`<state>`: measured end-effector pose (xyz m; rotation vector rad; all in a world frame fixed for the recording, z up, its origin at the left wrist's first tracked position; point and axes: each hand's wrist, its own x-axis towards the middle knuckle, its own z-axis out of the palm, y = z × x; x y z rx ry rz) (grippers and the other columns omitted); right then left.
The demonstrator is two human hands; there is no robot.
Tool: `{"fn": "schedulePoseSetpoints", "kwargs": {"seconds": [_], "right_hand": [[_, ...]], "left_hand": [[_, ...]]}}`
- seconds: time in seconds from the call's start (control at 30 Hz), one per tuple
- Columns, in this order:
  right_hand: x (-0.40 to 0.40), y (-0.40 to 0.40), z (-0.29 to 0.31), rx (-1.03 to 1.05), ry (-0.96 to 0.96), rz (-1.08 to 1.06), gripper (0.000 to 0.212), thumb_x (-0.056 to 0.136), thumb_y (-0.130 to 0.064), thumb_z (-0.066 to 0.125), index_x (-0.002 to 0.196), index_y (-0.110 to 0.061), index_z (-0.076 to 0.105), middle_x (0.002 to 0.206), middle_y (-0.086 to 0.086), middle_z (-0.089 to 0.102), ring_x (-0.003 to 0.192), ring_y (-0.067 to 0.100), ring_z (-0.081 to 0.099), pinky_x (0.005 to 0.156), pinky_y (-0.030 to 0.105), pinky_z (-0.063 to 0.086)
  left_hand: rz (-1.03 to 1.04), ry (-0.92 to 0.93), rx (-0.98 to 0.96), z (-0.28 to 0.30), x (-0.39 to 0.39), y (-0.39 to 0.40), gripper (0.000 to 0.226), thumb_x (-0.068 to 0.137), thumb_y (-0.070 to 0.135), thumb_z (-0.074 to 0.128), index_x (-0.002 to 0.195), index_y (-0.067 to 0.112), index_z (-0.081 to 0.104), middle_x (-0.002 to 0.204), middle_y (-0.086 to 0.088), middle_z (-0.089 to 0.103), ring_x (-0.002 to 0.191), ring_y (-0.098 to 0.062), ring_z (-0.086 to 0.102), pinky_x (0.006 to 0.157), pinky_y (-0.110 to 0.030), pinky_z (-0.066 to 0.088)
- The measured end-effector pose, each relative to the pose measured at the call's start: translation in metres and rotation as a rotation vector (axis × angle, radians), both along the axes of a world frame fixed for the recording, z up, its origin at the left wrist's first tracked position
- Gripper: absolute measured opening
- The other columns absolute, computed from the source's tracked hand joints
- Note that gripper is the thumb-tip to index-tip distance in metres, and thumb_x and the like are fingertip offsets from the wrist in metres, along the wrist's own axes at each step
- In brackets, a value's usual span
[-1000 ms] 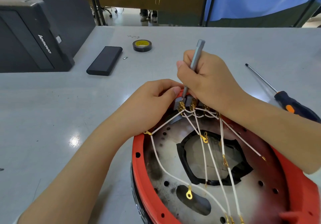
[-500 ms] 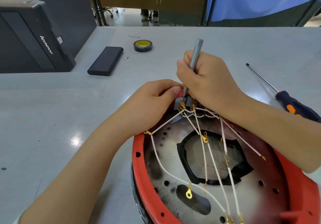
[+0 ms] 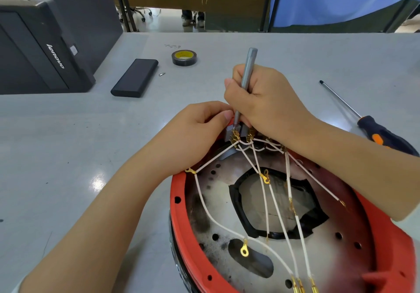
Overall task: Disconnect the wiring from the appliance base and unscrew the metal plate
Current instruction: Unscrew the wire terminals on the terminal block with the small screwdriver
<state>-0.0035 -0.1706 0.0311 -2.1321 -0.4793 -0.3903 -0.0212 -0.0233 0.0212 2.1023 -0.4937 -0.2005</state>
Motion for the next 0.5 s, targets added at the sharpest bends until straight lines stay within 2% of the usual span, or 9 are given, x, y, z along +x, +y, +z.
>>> {"fn": "schedulePoseSetpoints", "kwargs": {"seconds": [0.1,0.2,0.27,0.43,0.5], "right_hand": [[0.006,0.002,0.006,-0.070,0.090,0.001,0.033,0.091,-0.014,0.052,0.061,-0.010,0.038,0.050,0.000,0.035,0.044,0.011,0.038,0.050,0.031,0.035],[0.009,0.006,0.011,-0.153,0.129,0.008,0.031,0.087,-0.016,0.052,0.059,-0.009,0.040,0.051,0.002,0.035,0.047,0.012,0.037,0.049,0.035,0.035],[0.010,0.007,0.012,-0.190,0.123,-0.001,0.033,0.087,-0.017,0.052,0.057,-0.012,0.039,0.051,0.001,0.035,0.048,0.012,0.036,0.052,0.037,0.039],[0.013,0.007,0.014,-0.230,0.145,0.034,0.036,0.088,-0.019,0.051,0.055,-0.015,0.036,0.050,0.000,0.035,0.047,0.011,0.035,0.053,0.035,0.040],[0.012,0.006,0.013,-0.230,0.139,0.032,0.036,0.090,-0.020,0.050,0.056,-0.015,0.037,0.050,-0.001,0.036,0.045,0.010,0.035,0.052,0.035,0.040]], "left_hand": [[-0.009,0.005,-0.009,0.000,-0.001,-0.001,0.027,0.099,0.033,0.040,0.099,0.041,0.066,0.102,-0.009,0.069,0.095,-0.031,0.061,0.085,-0.041,0.047],[-0.006,0.011,-0.015,0.001,-0.001,-0.001,0.027,0.099,0.032,0.040,0.096,0.040,0.066,0.105,-0.018,0.066,0.095,-0.037,0.060,0.086,-0.048,0.047],[-0.001,0.025,-0.019,0.001,-0.001,-0.001,0.027,0.100,0.031,0.040,0.096,0.038,0.066,0.108,-0.021,0.064,0.097,-0.039,0.059,0.087,-0.051,0.046],[0.011,0.040,-0.023,-0.001,0.000,-0.001,0.026,0.099,0.031,0.041,0.100,0.032,0.067,0.109,-0.023,0.063,0.098,-0.041,0.058,0.082,-0.044,0.046],[0.005,0.040,-0.015,-0.001,0.001,-0.001,0.026,0.099,0.031,0.041,0.100,0.033,0.067,0.109,-0.022,0.063,0.099,-0.039,0.059,0.084,-0.046,0.047]]}}
